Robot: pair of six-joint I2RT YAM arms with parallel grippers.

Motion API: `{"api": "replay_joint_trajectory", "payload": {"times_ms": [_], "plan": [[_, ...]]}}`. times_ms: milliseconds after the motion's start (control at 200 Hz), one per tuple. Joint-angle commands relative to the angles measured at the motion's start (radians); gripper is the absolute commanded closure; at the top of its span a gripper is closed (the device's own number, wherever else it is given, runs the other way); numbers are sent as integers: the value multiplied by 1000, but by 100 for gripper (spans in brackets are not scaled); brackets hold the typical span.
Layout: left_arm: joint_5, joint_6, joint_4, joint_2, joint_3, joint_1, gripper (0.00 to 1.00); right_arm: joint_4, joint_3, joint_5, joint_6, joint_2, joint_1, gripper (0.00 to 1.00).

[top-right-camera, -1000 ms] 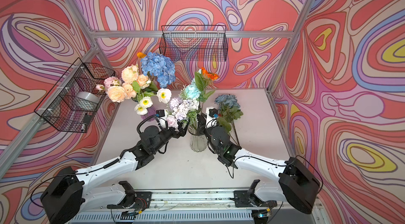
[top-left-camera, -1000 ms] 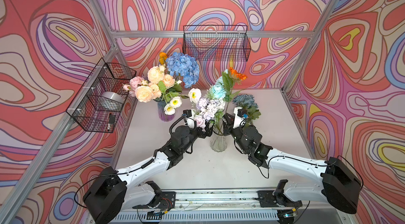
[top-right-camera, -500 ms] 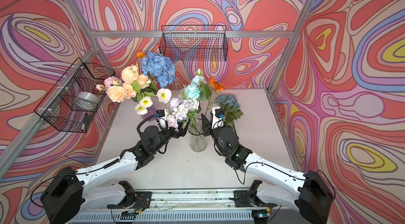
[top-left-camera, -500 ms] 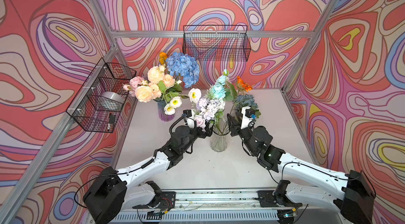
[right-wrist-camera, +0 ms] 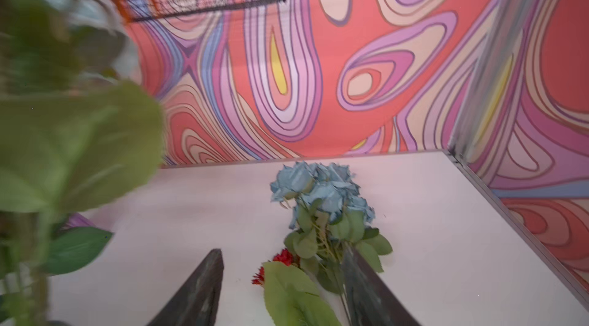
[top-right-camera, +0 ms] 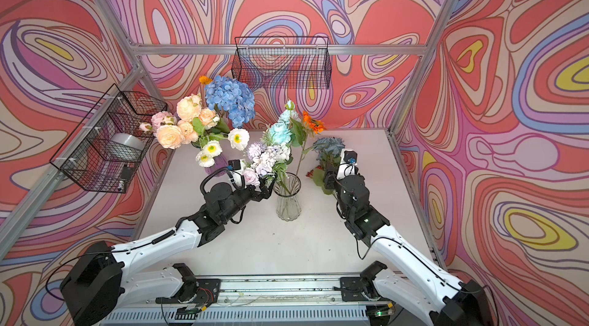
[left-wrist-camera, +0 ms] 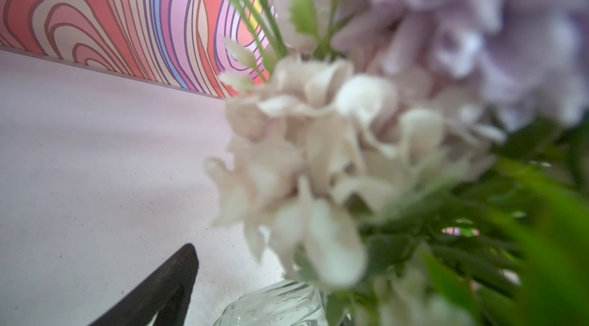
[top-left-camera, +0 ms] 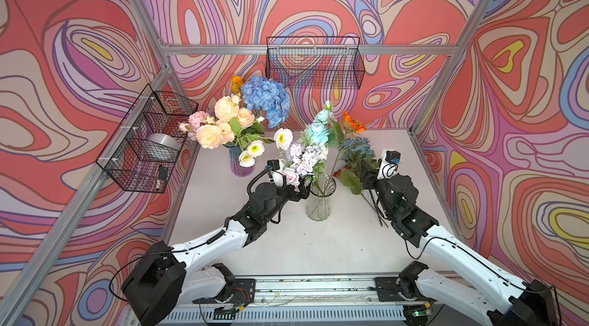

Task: Arrange the flowers into the vase
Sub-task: 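Open the right gripper and withdraw it toward the loose blue roses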

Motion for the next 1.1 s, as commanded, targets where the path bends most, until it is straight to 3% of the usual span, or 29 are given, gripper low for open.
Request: {"api": "replay_joint_trajectory", "payload": {"times_ms": [0, 250, 491, 891, 1092], "plan": [[7, -7, 12, 4, 32, 6, 1, -158, 43, -116, 68, 90, -79, 38], [2, -1, 1, -3, 33, 5, 1, -424, 257, -220, 82, 406, -251, 39], [-6, 2, -2, -7, 28, 6, 1, -461, 337, -294, 87, 560, -344, 40], [-7, 1, -1, 2, 32, 6, 1, -562, 438, -392, 66, 750, -358, 44], [-8, 2, -8, 3, 36, 6, 1, -576, 437, -328, 68, 780, -356, 58]]}}
